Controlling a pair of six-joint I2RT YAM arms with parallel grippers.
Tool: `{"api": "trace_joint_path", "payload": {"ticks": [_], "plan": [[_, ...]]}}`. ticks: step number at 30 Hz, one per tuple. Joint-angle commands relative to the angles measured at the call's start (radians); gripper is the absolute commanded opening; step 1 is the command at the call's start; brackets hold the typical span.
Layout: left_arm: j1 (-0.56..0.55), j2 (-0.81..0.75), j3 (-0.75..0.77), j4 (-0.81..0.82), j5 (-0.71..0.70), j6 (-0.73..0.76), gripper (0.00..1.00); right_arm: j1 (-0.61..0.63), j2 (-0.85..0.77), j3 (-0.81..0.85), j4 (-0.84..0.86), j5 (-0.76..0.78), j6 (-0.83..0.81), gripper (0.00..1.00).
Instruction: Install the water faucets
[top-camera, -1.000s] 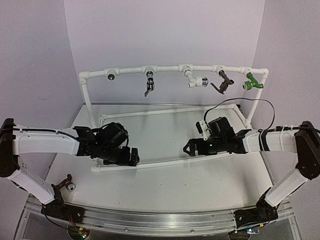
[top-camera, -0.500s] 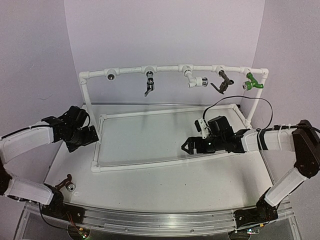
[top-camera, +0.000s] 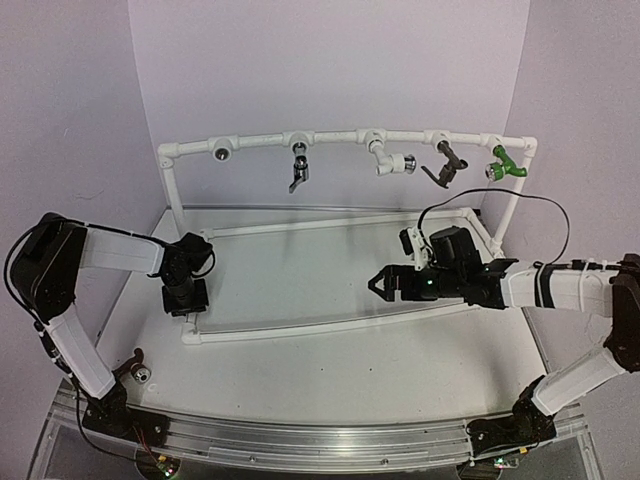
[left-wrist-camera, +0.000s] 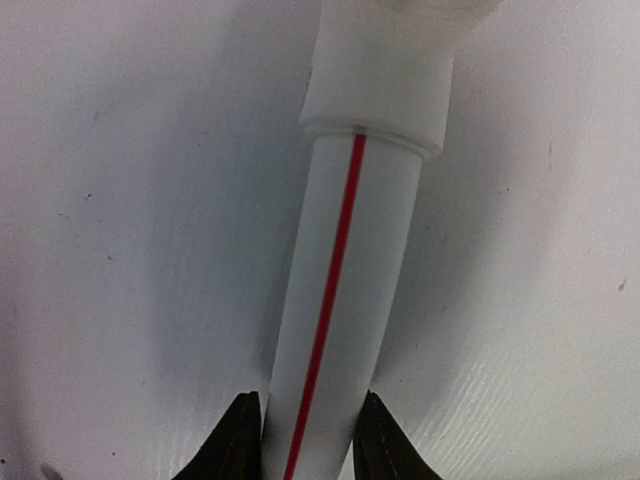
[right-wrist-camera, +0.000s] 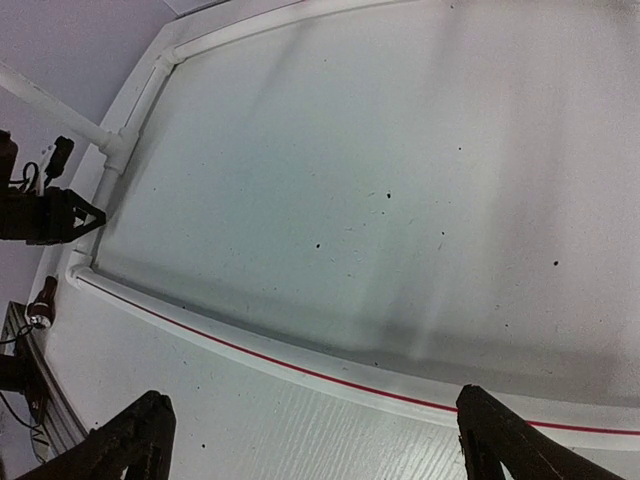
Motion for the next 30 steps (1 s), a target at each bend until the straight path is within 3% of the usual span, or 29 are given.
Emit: {"api": "trace_joint_path", "payload": {"ticks": [1, 7, 13, 21, 23, 27, 30], "plan": [[-0.112, -0.018, -0.025, 0.007, 0.022, -0.049, 0.27, 0.006, -0.011, -0.007, 0.032, -0.001, 0.02, 0.98], [-0.282, -0.007, -0.069, 0.009, 0.07, -0.197, 0.15, 0.006, 0.01, 0.005, 0.042, -0.012, 0.024, 0.98], [-0.417, -0.042, -0.086, 0.003, 0.11, -0.322, 0.14, 0.007, 0.026, -0.007, 0.052, -0.02, 0.041, 0.98], [-0.491, -0.159, -0.147, -0.014, 0.14, -0.424, 0.15, 0.012, 0.004, -0.024, 0.054, -0.018, 0.047, 0.98], [-0.491, -0.188, -0.137, -0.054, 0.092, -0.408, 0.26, 0.012, 0.002, -0.026, 0.055, -0.017, 0.047, 0.98], [-0.482, -0.241, -0.056, -0.19, -0.053, -0.381, 0.62, 0.013, 0.016, -0.015, 0.057, -0.026, 0.047, 0.98], [-0.457, -0.314, -0.053, -0.219, -0.094, -0.403, 0.76, 0.015, 0.014, -0.012, 0.054, -0.033, 0.049, 0.98]]}}
